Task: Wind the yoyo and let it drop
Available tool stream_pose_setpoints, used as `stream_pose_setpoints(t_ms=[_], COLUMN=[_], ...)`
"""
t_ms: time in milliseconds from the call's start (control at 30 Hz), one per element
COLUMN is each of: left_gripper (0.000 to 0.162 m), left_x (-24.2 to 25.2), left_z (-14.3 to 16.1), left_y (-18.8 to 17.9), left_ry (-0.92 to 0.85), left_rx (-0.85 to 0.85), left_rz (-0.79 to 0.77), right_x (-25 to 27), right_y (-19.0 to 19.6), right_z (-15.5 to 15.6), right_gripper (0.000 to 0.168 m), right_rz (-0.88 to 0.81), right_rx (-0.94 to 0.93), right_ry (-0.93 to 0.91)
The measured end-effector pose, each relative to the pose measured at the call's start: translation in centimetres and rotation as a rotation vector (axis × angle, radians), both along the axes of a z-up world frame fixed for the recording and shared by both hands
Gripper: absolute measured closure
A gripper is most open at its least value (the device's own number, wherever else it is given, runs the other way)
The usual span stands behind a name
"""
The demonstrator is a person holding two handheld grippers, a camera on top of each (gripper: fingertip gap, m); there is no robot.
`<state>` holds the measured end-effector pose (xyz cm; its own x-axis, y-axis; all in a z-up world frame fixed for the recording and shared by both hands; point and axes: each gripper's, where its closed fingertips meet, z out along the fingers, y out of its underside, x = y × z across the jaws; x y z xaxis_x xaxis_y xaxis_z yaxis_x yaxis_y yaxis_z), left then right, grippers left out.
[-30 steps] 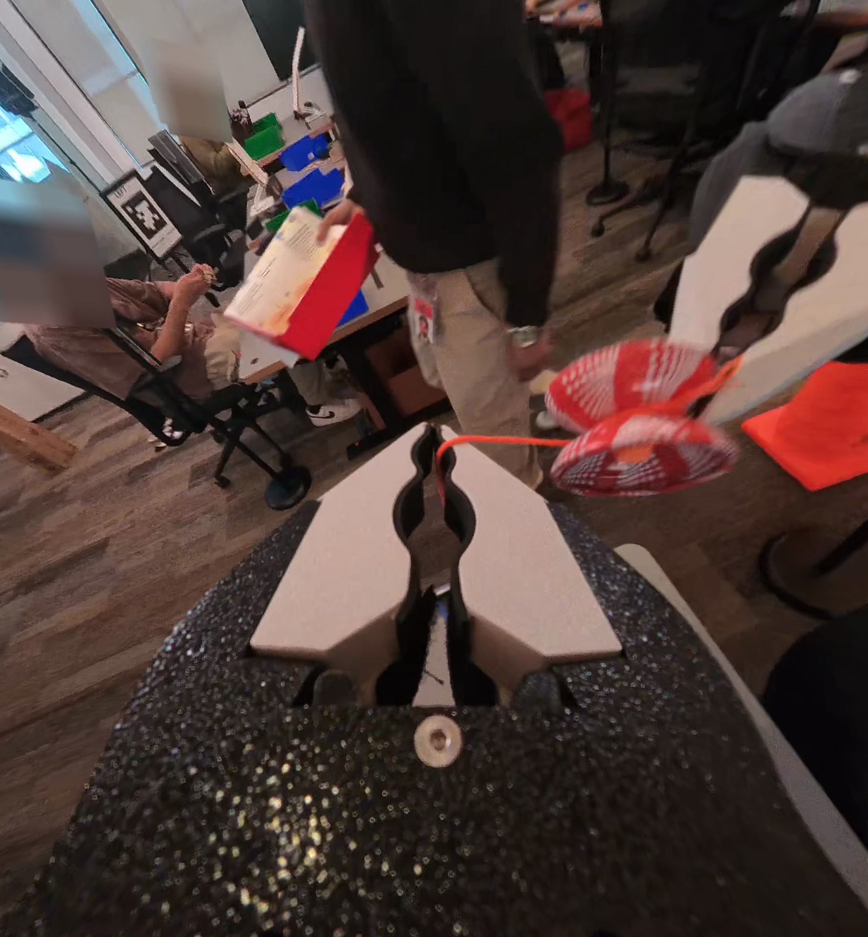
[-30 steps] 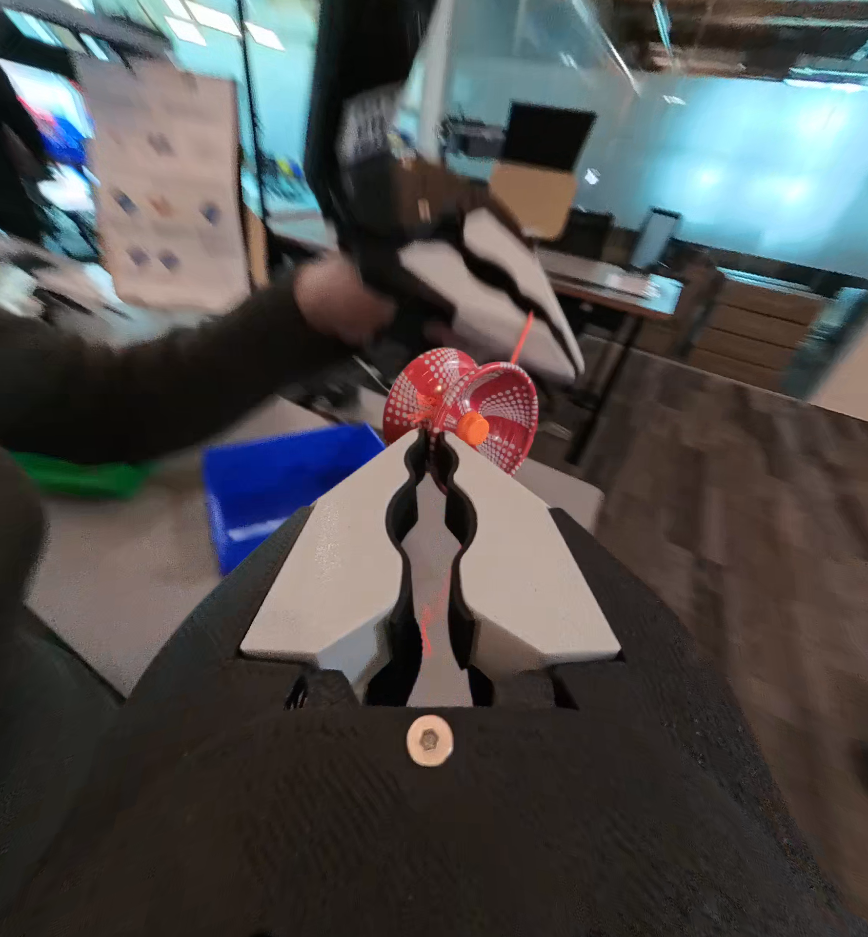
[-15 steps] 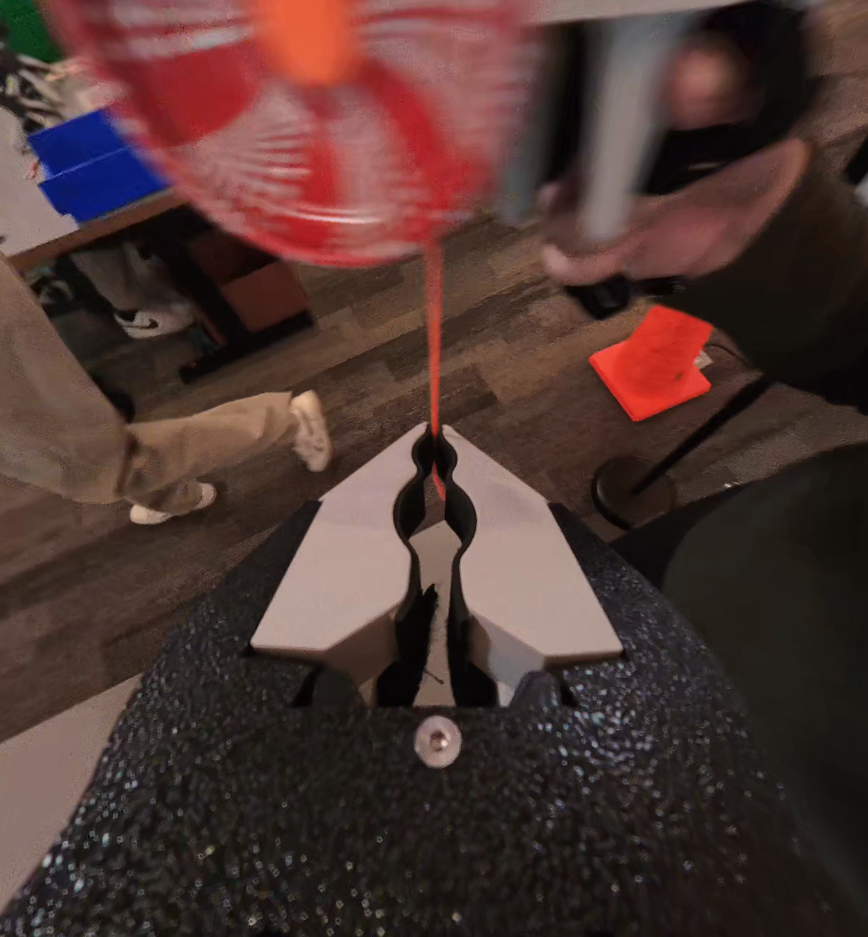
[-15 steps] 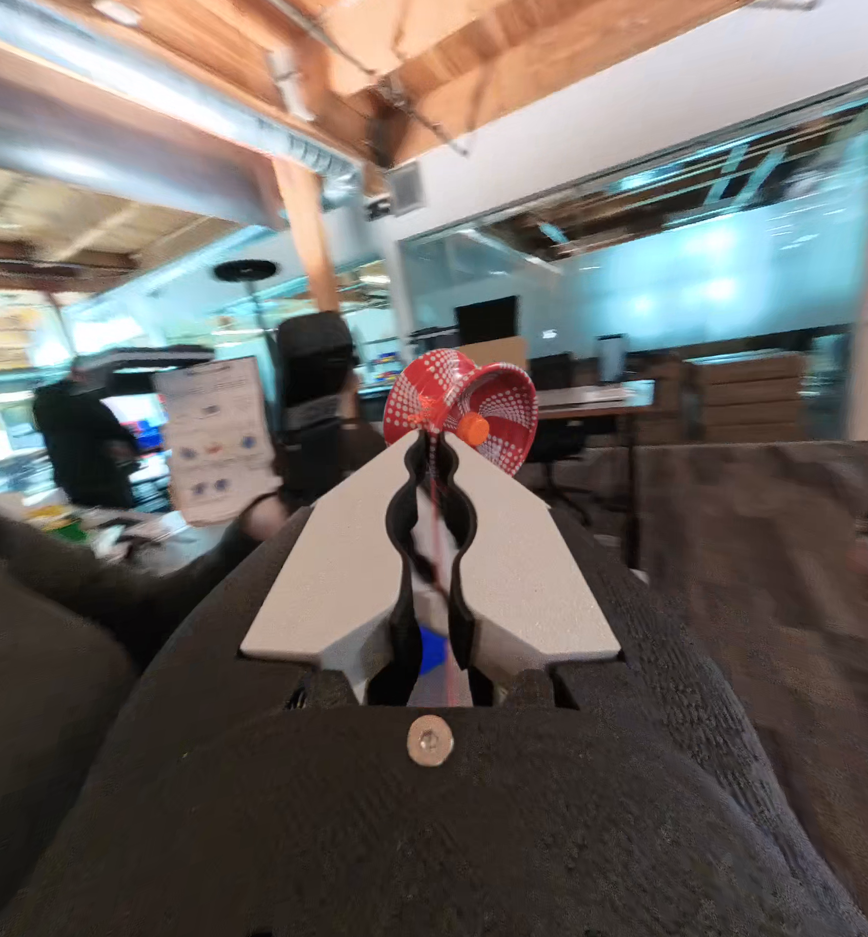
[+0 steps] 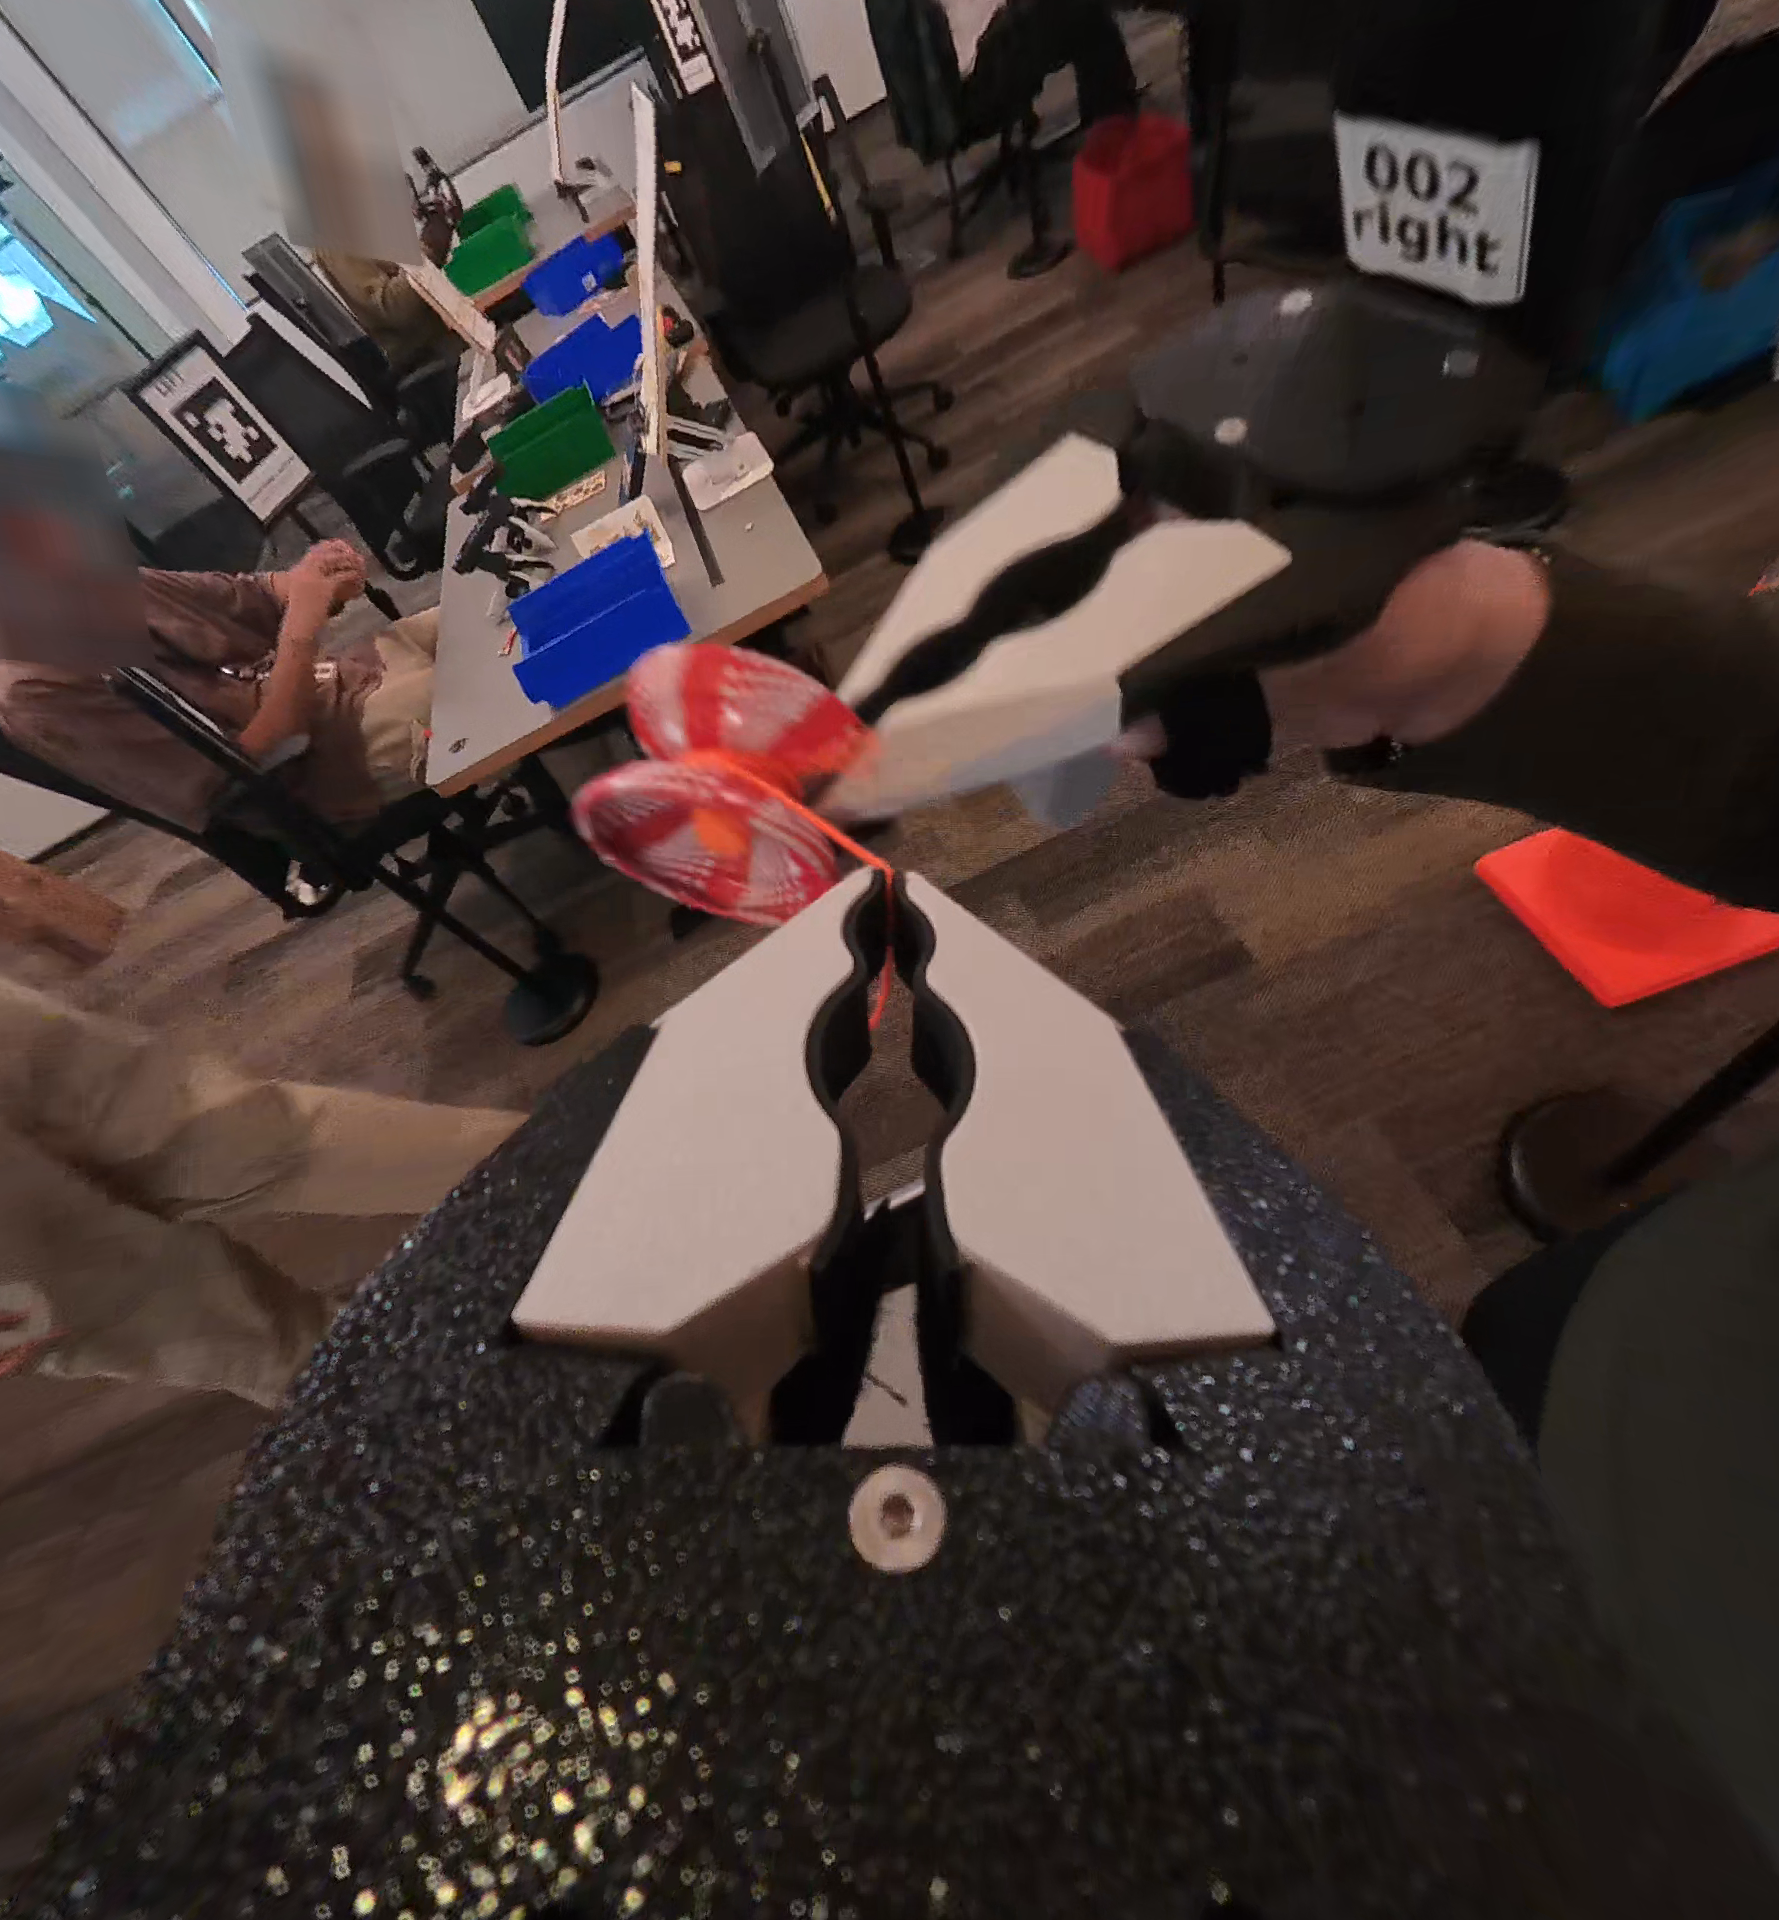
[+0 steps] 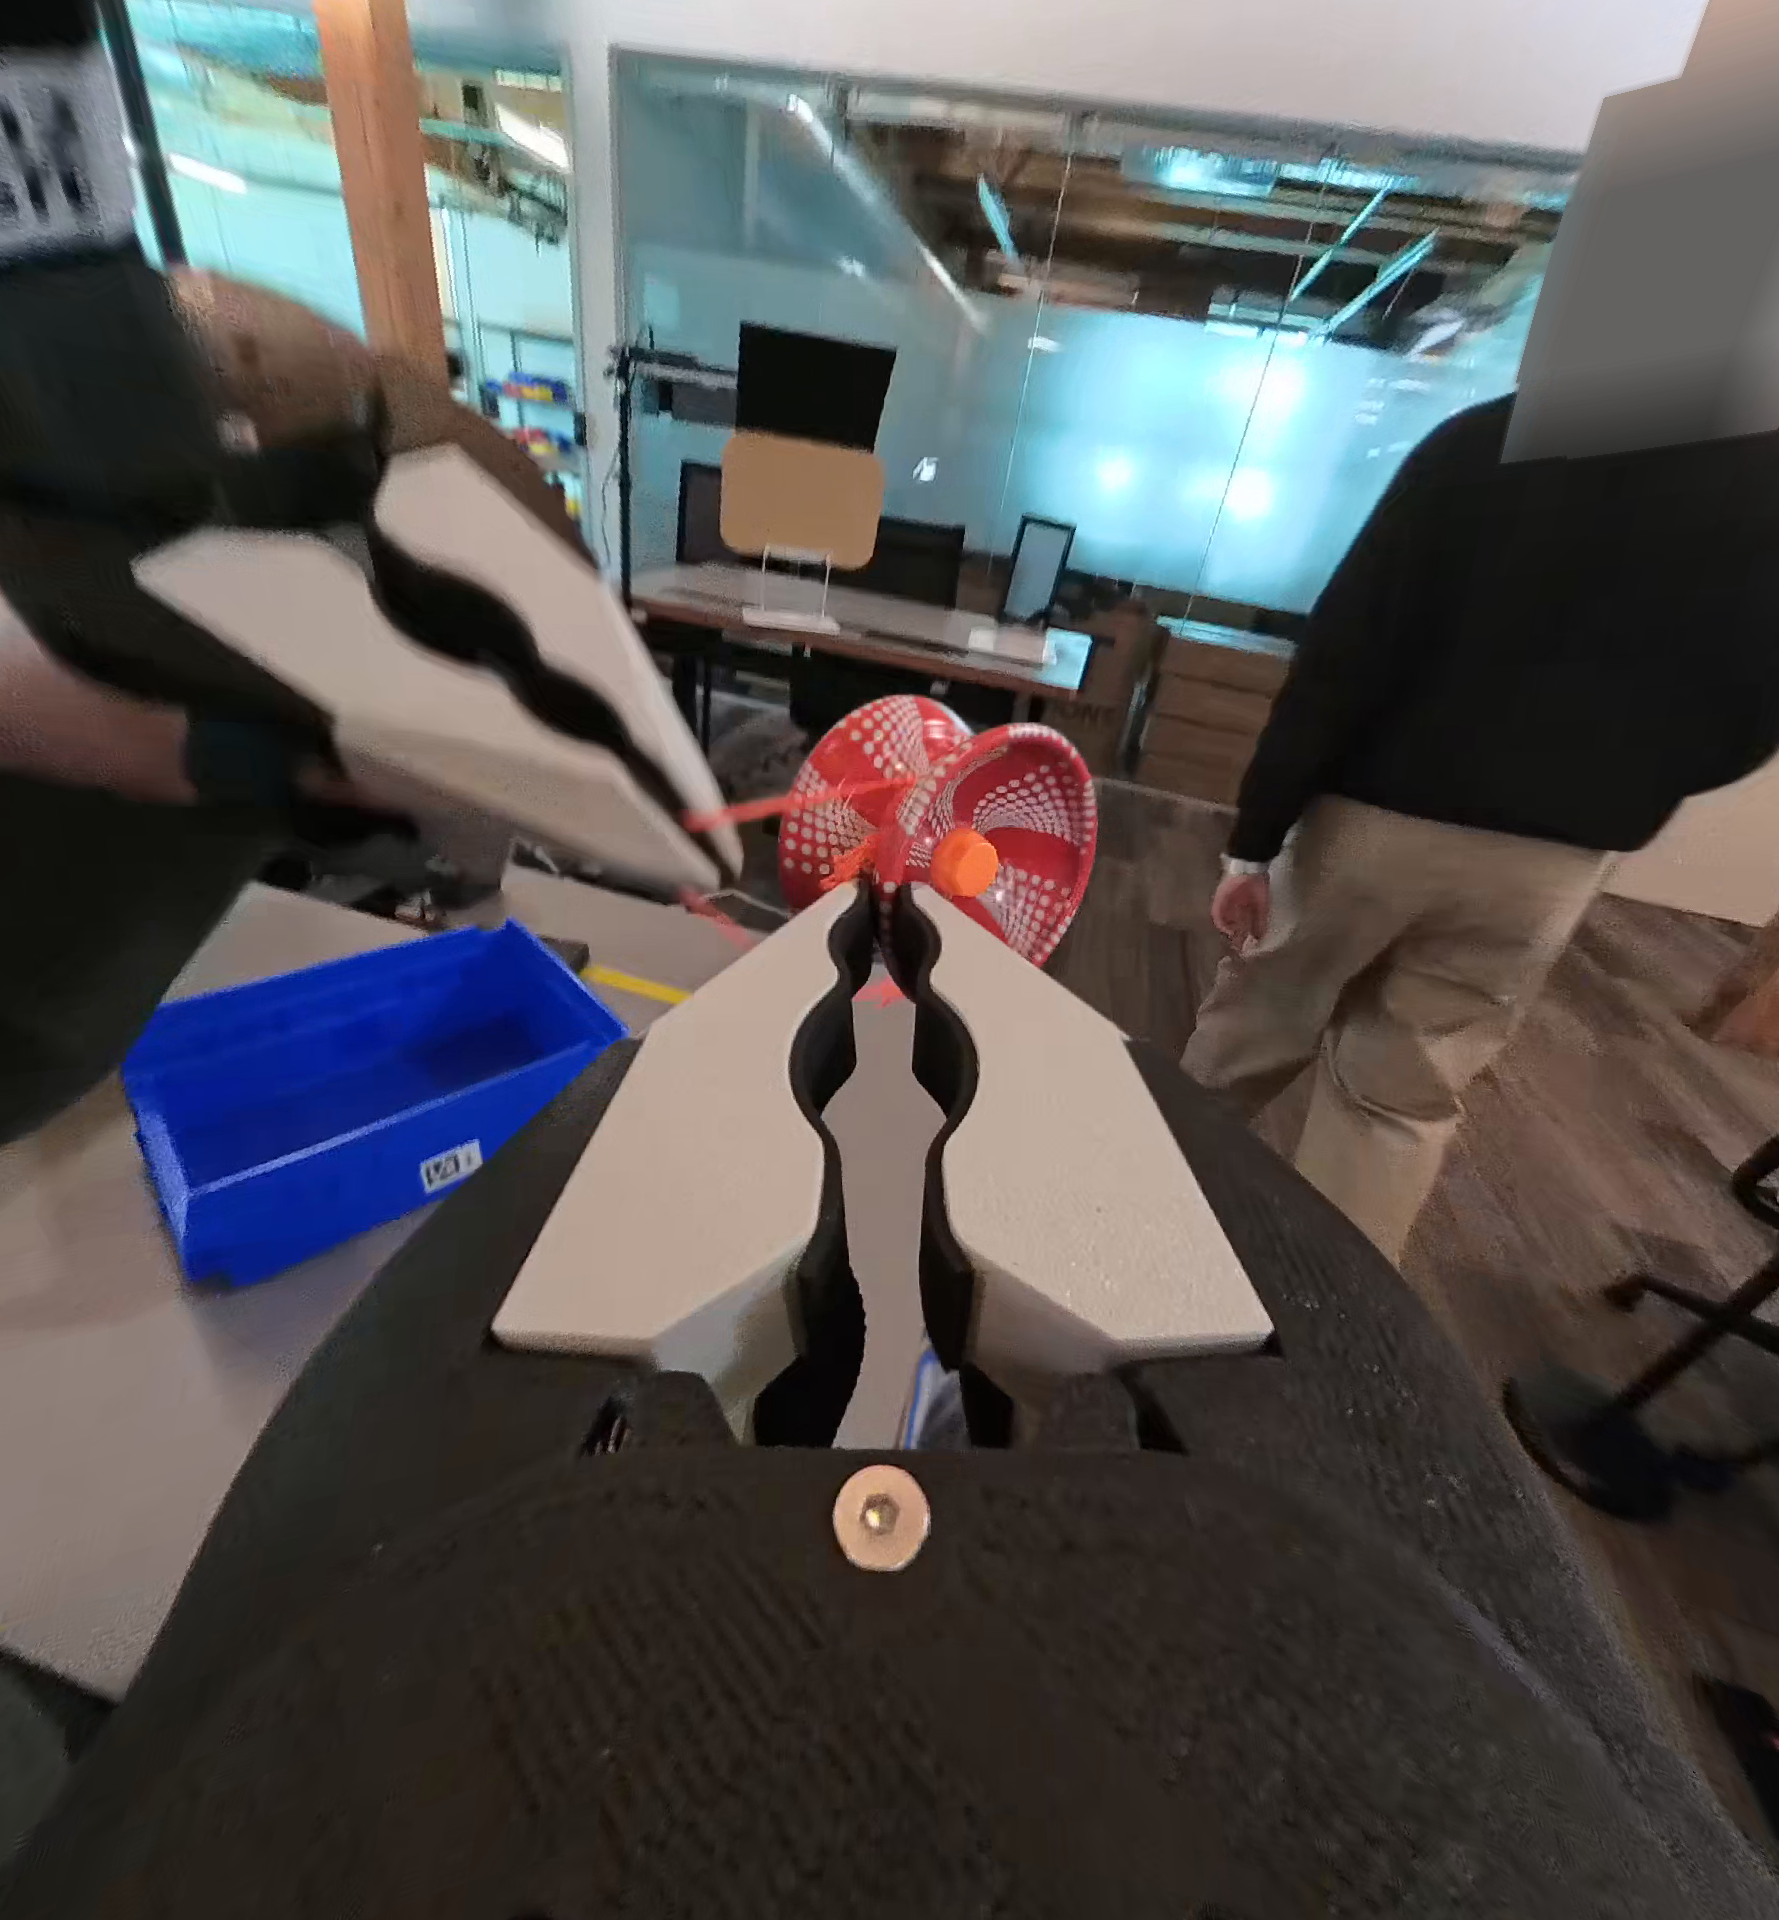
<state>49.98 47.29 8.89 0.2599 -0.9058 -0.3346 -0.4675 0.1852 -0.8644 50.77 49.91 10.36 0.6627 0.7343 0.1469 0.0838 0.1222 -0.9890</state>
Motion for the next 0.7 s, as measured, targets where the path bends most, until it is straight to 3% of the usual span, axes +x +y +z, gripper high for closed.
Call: stream_pose_setpoints(t_ms=[233, 400, 533, 633, 700], left_gripper=[0.162, 0.162, 0.162, 0.162, 0.162], left_x=[1.3, 1.6, -0.7, -1.6, -1.5], left_z=[-3.7, -5.7, -2.5, 1.0, 1.6], left_y=[-0.5, 2.4, 5.1, 3.6, 2.1], left_ry=[-0.183, -0.170, -0.186, -0.205, -0.143], left_rx=[-0.320, -0.284, -0.124, -0.053, -0.007], left_rz=[-0.112, -0.060, 0.043, 0.012, 0.005], right_x=[-1.0, -2.3, -2.6, -1.6, -1.2], right_y=[-1.5, -4.2, -5.3, -4.3, -3.5], right_z=[1.4, 1.9, -0.6, -2.1, -2.0], right_gripper=[0.167, 0.167, 0.167, 0.167, 0.167], right_rz=[0.083, 0.313, 0.359, 0.261, 0.186], right_rx=[-0.007, -0.036, -0.019, -0.004, 0.025], right_ry=[0.192, 0.242, 0.015, -0.146, -0.185])
